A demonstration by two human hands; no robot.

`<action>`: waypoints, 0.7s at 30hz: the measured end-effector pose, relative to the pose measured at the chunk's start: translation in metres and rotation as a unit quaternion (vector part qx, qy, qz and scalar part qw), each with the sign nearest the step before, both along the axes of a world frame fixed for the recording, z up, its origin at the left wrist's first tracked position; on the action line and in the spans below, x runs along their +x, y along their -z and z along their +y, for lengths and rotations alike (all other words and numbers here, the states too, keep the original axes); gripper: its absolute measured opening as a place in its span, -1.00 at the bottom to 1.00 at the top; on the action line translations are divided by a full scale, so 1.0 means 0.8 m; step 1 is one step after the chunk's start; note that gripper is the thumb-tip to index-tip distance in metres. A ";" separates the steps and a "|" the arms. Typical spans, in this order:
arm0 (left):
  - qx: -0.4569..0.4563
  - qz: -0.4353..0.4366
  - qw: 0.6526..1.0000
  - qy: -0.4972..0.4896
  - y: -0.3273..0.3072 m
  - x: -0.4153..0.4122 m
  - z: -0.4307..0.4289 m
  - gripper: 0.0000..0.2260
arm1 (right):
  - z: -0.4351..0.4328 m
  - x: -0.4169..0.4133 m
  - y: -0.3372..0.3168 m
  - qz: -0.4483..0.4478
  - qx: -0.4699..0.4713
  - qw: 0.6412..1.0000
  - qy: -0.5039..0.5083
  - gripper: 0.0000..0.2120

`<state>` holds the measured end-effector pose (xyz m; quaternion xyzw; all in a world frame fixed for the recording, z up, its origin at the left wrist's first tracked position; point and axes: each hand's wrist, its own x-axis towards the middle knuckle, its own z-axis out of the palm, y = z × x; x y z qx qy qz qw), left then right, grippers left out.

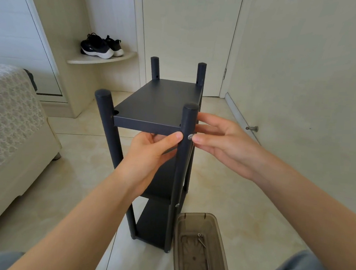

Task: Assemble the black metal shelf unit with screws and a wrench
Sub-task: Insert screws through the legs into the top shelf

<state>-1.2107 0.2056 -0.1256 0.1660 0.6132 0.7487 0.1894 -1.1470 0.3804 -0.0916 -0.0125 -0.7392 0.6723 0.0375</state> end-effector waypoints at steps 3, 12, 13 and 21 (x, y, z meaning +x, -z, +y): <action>-0.152 0.069 0.983 -0.071 -0.014 0.006 -0.011 -0.89 | 0.003 -0.004 0.003 0.007 0.002 1.000 -0.002 -0.55; -0.346 0.520 0.766 -0.152 -0.047 0.006 -0.025 -0.42 | 0.006 -0.008 0.006 0.014 -0.021 1.000 -0.019 -0.57; -0.357 0.511 0.773 -0.121 -0.046 0.003 -0.020 -0.36 | 0.006 -0.008 0.006 0.013 -0.023 0.999 -0.018 -0.58; -0.316 0.525 0.785 -0.087 -0.038 -0.006 -0.010 -0.43 | 0.010 -0.010 0.005 -0.018 -0.096 0.994 -0.042 -0.56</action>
